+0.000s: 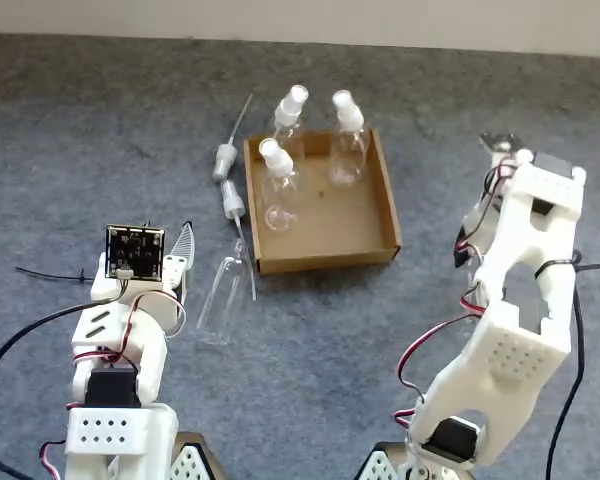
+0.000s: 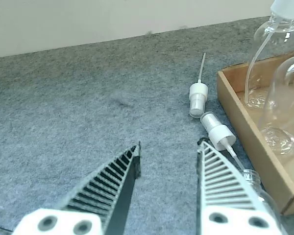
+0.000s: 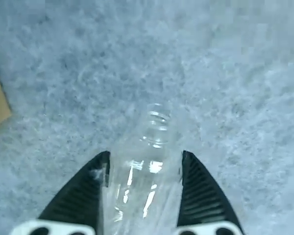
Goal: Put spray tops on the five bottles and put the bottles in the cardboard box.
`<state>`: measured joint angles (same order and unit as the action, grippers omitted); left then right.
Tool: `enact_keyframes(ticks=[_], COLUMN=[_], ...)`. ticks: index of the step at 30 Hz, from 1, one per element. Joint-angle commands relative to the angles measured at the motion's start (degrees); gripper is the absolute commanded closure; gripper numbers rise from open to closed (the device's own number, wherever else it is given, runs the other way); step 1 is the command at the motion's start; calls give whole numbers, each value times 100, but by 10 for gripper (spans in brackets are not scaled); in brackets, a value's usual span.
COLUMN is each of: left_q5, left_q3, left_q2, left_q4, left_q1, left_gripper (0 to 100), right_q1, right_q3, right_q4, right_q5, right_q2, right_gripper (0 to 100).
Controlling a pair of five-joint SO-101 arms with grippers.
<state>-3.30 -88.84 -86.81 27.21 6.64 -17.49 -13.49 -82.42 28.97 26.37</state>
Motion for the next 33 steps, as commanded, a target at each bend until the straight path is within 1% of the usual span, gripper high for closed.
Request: enact_keyframes(ticks=[1,3,4,7,8,12,14,17,21,23,25,27,29,33], left_q5=[-18,-18,-18,-9,-9,0,9,-18,-26,-26,-26,0,35,589], left_q3=[22,22,22,119,189,963,1411,2202,3776,4681,5587,6431,7160,8470], left_q2=[-66,-66,-57,-31,-22,40,391,1596,3811,4822,5710,6510,7248,8567], left_q4=[-123,-123,-123,-62,79,1116,1407,1626,2189,2541,2936,3279,3543,3745], left_q1=[13,13,13,48,48,75,189,338,338,338,330,330,330,321], left_gripper=[829,829,829,829,829,829,829,829,829,829,828,826,825,825], right_q1=[-84,-84,-84,-40,-4,391,567,699,963,1103,1156,1077,840,523], right_q3=[-1209,-1569,-1701,-1991,-2070,-2624,-2809,-2668,-1938,-1473,-971,-444,4,699], right_q4=[-101,-382,-514,-954,-1112,-1868,-1877,-1868,-1842,-1842,-1771,-1534,-1182,-418], right_q5=[879,1275,1275,941,844,686,527,369,413,642,1099,1380,1398,1424], right_q2=[-110,-92,-92,-110,-127,-127,-259,-760,-1780,-2281,-2677,-2862,-2870,-2835], right_gripper=[995,995,995,995,995,995,995,995,995,995,995,995,995,995])
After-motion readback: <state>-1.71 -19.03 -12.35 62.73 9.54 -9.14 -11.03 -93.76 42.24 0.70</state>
